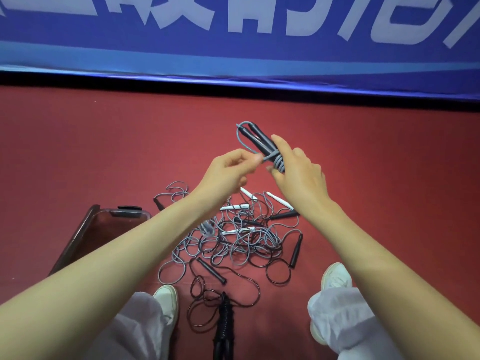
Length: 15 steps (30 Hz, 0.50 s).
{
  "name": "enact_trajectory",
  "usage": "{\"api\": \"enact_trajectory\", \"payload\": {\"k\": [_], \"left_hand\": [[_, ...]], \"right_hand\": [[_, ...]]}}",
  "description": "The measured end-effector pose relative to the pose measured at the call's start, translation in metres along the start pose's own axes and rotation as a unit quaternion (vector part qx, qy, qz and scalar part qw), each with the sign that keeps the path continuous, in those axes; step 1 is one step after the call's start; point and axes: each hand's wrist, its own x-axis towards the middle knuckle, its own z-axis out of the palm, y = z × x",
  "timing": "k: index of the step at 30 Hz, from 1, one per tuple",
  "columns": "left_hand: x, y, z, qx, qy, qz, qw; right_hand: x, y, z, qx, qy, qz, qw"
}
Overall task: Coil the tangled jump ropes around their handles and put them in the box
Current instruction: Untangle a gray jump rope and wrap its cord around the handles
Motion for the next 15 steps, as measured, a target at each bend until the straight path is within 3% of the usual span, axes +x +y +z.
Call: {"api": "enact_trajectory", "payload": {"k": [3, 6, 11, 15], "left_hand": [[0.007, 0.002, -0.004, -0.057, -0.017, -0.086, 0.995], [0.011, 0.001, -0.011, -0.088, -0.053, -0.124, 0.987], [0.008, 0.005, -0.011, -0.093, -0.07, 0.011, 0.993], [0.001, 0.002, -0.004, -0.029, -0.034, 0.094, 0.995]], "right_hand": [[0.002, -0.004, 0.0, 0.071, 0.025, -0.024, 0.997], [0.001, -0.009, 0.0, 0.211, 0.01, -0.053, 0.976], [-0.003, -0.005, -0.008, 0.455, -0.135, -0.043, 0.879], [-0.005, -0.009, -0.011, 0.471, -0.097, -0.044, 0.876]]}}
